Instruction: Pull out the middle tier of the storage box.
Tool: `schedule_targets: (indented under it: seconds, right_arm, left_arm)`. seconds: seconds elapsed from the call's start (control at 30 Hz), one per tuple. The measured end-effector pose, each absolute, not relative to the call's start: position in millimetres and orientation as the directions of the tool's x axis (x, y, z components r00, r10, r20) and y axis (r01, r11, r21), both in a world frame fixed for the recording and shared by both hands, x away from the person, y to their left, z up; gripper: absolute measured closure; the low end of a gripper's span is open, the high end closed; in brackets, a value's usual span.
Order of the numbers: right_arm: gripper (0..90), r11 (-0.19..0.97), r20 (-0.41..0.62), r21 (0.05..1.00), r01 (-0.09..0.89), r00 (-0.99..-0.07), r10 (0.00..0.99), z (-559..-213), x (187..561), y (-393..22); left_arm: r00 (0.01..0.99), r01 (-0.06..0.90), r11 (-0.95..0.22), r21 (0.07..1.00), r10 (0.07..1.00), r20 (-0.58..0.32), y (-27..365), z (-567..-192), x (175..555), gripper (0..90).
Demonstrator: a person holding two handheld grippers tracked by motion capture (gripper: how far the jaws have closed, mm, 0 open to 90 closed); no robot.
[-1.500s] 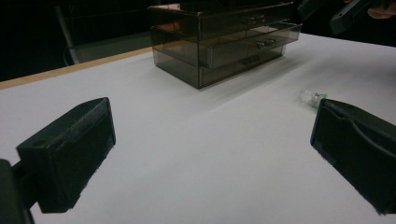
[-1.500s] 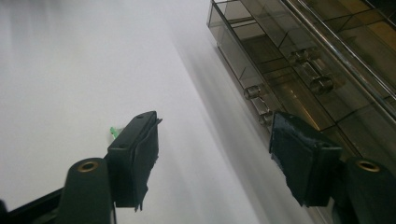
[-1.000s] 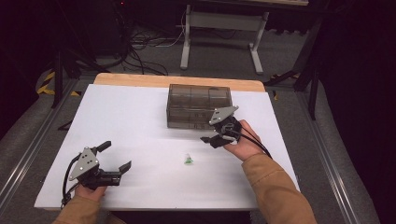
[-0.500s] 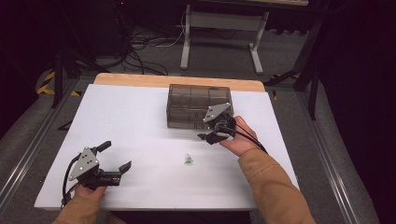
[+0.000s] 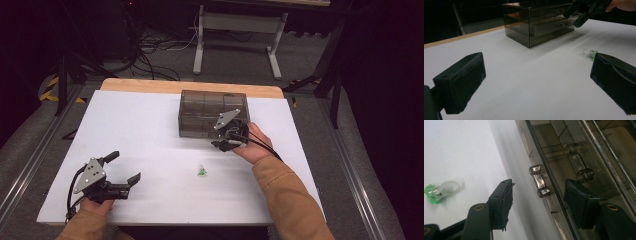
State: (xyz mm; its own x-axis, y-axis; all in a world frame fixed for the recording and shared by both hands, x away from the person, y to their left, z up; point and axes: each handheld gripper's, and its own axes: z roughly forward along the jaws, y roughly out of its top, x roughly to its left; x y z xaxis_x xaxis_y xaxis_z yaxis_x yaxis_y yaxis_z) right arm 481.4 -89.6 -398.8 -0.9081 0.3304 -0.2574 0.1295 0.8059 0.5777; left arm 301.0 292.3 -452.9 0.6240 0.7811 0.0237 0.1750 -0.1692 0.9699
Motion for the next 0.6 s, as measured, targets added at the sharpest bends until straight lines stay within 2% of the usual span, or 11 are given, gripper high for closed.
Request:
schedule_targets:
  seconds: [0.3, 0.47, 0.6]
  right_arm:
    - [45.9, 0.816, -0.288, 0.568, 0.107, -0.903, 0.319, -407, 488, -85]
    - [51.7, 0.834, -0.327, 0.542, 0.1, -0.89, 0.319, -410, 488, -82]
    - [60.6, 0.84, -0.363, 0.535, 0.089, -0.874, 0.324, -412, 489, -80]
  left_arm:
    - [0.625, 0.175, -0.17, 0.97, 0.78, 0.024, 292, -453, 301, 0.9]
    - [0.626, 0.177, -0.171, 0.969, 0.779, 0.023, 293, -453, 301, 0.9]
    - [0.627, 0.177, -0.17, 0.969, 0.779, 0.023, 293, -453, 301, 0.9]
